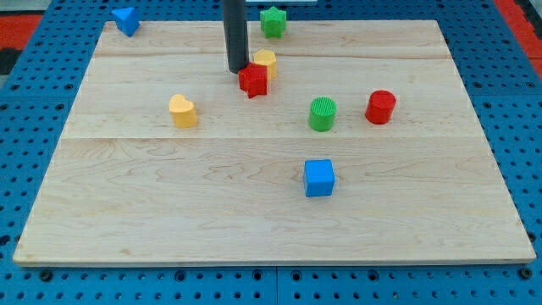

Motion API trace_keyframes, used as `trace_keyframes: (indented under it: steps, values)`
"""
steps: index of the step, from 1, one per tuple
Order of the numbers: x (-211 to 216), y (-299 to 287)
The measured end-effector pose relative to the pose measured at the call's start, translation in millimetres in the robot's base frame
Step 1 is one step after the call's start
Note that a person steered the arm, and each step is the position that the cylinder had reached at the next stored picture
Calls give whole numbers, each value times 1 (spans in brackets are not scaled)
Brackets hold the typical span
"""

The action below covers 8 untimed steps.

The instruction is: Move your arm to the red star along with yellow hexagon a bit upside

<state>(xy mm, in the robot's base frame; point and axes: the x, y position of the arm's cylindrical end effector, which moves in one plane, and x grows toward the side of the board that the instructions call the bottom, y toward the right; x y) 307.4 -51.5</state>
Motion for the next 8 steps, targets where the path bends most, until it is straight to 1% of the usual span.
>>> trace_keyframes:
  steps: [2,3,4,5,6,7,8]
  values:
    - [29,-12]
    - [85,-9]
    - [91,5]
    - [90,5]
    - [70,5]
    - [67,0]
    - [29,0]
